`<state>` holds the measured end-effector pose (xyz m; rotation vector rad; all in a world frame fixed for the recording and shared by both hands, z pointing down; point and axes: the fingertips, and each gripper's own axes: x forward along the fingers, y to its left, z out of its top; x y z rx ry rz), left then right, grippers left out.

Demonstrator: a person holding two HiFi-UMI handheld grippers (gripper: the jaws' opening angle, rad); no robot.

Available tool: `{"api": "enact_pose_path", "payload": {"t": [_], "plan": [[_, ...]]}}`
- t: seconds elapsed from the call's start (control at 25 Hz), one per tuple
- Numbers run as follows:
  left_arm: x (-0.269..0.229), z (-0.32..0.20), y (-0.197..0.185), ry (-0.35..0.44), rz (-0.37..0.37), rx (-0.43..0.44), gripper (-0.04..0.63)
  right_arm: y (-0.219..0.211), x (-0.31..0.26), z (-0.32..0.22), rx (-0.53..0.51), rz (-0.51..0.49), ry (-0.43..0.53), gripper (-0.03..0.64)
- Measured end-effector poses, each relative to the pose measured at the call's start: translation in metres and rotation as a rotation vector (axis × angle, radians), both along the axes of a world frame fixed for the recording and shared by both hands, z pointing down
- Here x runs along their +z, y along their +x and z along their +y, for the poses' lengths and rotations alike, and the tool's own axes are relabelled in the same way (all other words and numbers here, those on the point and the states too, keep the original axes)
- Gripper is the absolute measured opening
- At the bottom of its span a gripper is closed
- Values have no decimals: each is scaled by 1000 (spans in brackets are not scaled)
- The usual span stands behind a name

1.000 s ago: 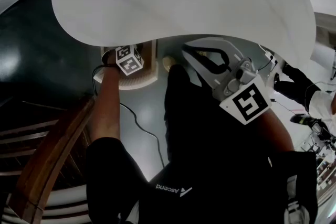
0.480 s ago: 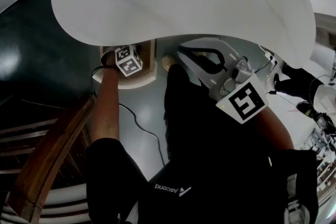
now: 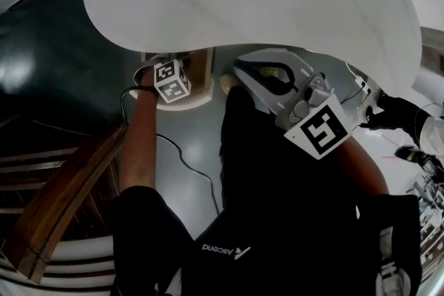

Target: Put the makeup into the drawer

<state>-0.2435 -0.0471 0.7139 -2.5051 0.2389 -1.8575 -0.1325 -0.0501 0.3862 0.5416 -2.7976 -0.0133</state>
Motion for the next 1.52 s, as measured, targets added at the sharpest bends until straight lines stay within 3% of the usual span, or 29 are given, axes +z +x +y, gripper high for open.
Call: {"api": "enact_pose_path", "payload": {"t": [0.32,0.56,0.72,1.04,1.16,1.28,1.52], "plan": [[-54,15,2,65,28,-14,21,-5,-10,8,-32,-38,10,3],[-113,26,16,125,120,-73,11,-6,-25,6,-60,-74,12,3],[-166,32,25,183,249,-172,11,-6,-37,6,-59,-110,12,3],[-284,17,64,367,592,-411,11,20,-63,-2,-30,-186,26,3],[-333,4,87,460,731,-446,11,36,-74,-9,-14,-217,31,3],[-370,-1,103,530,800,-456,11,50,-83,-11,2,-239,39,3],[-426,-13,126,602,1001,-585,11,75,-100,-18,32,-288,57,3]]}}
